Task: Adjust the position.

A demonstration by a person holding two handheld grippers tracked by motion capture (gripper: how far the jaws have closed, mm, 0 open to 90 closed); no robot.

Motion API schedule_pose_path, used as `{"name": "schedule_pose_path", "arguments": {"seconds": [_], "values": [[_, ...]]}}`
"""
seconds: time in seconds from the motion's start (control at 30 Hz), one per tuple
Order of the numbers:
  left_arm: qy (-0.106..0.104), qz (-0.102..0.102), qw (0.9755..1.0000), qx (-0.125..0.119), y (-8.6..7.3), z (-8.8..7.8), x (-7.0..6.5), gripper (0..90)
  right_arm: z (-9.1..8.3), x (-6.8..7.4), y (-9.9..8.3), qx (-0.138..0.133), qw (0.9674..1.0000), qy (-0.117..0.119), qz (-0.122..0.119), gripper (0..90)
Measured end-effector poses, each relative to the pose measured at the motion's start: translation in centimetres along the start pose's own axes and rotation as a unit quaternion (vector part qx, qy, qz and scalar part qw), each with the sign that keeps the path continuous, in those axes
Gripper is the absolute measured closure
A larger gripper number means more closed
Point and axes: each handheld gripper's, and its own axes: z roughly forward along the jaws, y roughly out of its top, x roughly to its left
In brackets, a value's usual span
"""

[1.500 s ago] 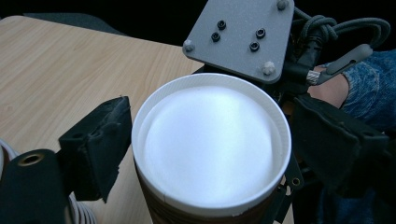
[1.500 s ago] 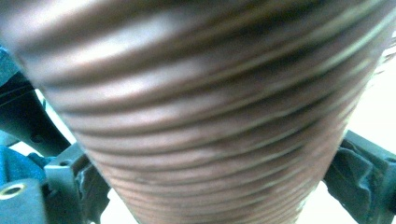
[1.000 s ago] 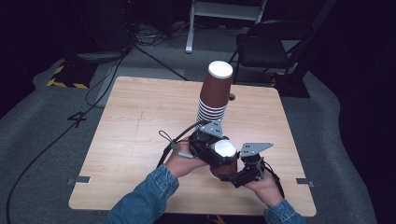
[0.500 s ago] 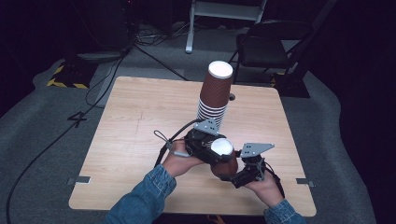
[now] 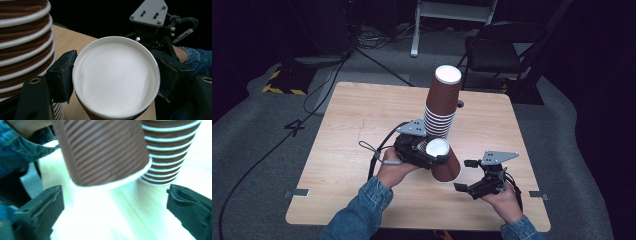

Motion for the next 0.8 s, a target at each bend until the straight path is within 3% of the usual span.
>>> {"name": "schedule_pose_path", "arguments": {"seconds": [0.03, 0.1, 0.13, 0.2, 0.5, 0.63, 0.8], "values": [[0.0, 0.0, 1.0, 0.0, 0.0, 0.0, 0.0, 25.6, 0.0, 0.0, 0.0, 0.0, 1.0, 0.0, 0.0, 8.9], [0.0, -0.003, 1.0, -0.003, -0.1, -0.1, 0.0, 25.6, 0.2, 0.4, -0.3, 0.001, 0.9997, 0.025, 0.003, 22.6], [0.002, -0.002, 1.0, -0.003, -0.1, -0.1, 0.0, 25.6, 0.2, 0.4, -0.3, 0.001, 0.9997, 0.025, 0.003, 22.6], [0.004, -0.002, 1.0, -0.002, -0.2, 0.1, 0.0, 25.5, 0.6, 0.8, -0.2, 0.001, 0.9995, 0.031, 0.01, 32.1], [-0.004, -0.007, 0.9999, -0.006, -0.5, 0.5, 0.0, 25.4, 0.8, 1.2, -0.2, -0.011, 0.9989, 0.044, 0.011, 38.7], [-0.01, -0.014, 0.9998, -0.009, -0.7, 0.6, 0.3, 25.4, 0.2, 0.9, -0.2, -0.022, 0.999, 0.035, 0.014, 45.9], [-0.012, -0.015, 0.9998, -0.001, -0.9, 0.6, 0.4, 25.3, -0.2, 0.7, -0.2, -0.028, 0.9991, 0.028, 0.014, 47.2]]}}
